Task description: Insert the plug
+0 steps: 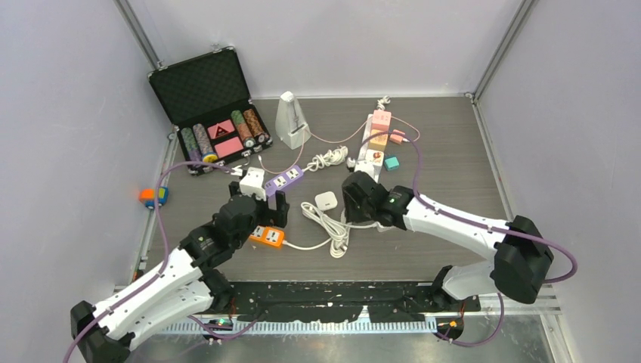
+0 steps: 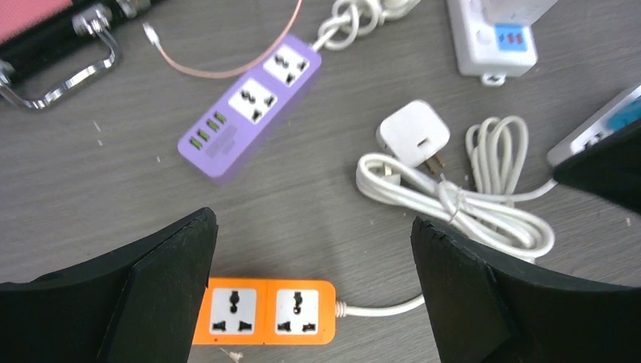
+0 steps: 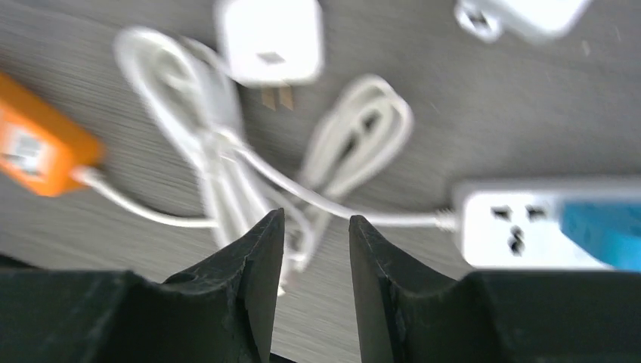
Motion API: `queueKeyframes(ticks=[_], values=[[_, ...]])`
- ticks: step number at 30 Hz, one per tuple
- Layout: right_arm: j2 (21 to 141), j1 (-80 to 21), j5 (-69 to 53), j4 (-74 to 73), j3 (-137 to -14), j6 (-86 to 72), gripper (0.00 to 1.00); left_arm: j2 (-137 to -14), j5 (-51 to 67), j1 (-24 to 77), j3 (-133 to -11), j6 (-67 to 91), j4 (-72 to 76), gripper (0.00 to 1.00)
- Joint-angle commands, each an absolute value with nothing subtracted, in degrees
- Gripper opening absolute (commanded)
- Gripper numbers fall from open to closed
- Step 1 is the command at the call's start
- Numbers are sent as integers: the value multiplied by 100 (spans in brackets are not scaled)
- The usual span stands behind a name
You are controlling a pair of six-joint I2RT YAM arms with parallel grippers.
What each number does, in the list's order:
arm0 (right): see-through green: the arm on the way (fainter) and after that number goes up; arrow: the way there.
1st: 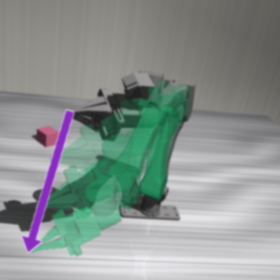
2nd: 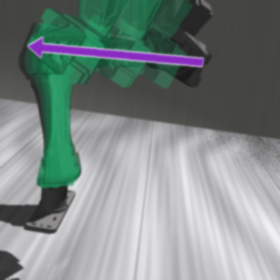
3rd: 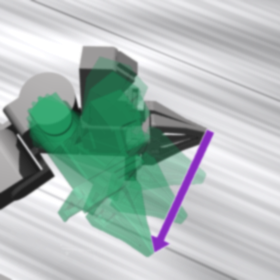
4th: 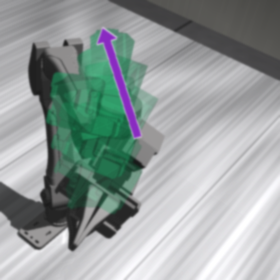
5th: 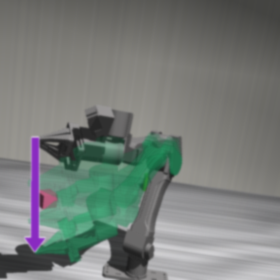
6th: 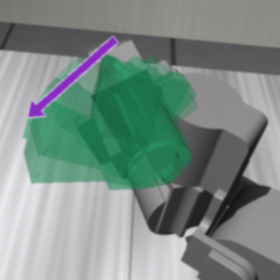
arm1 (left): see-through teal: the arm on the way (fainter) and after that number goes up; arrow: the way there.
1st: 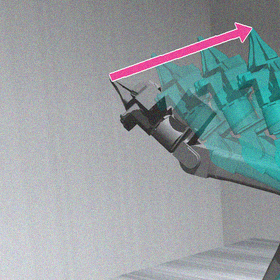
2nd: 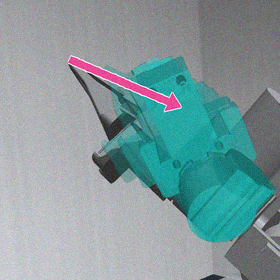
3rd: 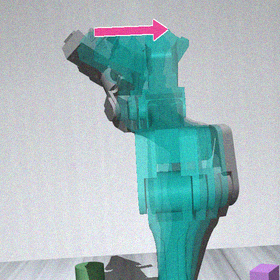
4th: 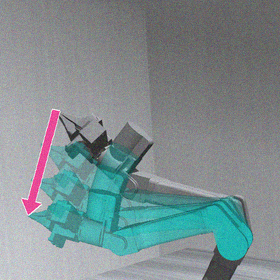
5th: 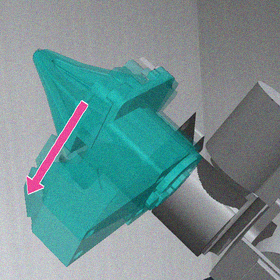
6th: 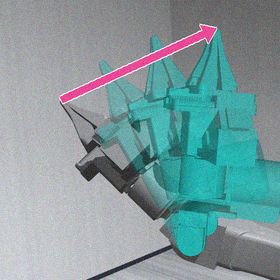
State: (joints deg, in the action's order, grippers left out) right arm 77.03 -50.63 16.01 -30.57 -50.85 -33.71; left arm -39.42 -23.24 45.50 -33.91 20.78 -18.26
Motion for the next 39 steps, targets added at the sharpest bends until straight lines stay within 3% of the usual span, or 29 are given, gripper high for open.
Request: queueKeyframes(ticks=[1, 11, 21, 28, 30, 32, 34, 39], values=[[7870, -5132, 1299, -2480, -5935, -3065, 43, -4156, -2213, 4394, -3025, 2664, -1493, 100], [9817, -5235, 593, -2603, -6915, -2468, 45, -4640, -1680, 3868, -2305, 3608, -1213, 100], [9460, -5695, -172, -2783, -5913, -2294, 44, -4550, -1628, 3682, -2387, 3529, -1155, 100], [9654, -5671, 487, -3097, -6968, -2253, 47, -4440, -1596, 3653, -2523, 3432, -1235, 100], [9749, -5613, 649, -3151, -7317, -2271, 55, -4375, -1622, 3646, -2539, 3404, -1262, 100], [9843, -5521, 828, -3212, -7613, -2374, 76, -4321, -1645, 3641, -2535, 3377, -1283, 100], [9961, -5413, 941, -3268, -7851, -2428, 90, -4271, -1661, 3634, -2535, 3346, -1289, 100], [10464, -5285, 1673, -3611, -8342, -2536, 96, -4240, -1674, 3622, -2532, 3305, -1291, 100]])
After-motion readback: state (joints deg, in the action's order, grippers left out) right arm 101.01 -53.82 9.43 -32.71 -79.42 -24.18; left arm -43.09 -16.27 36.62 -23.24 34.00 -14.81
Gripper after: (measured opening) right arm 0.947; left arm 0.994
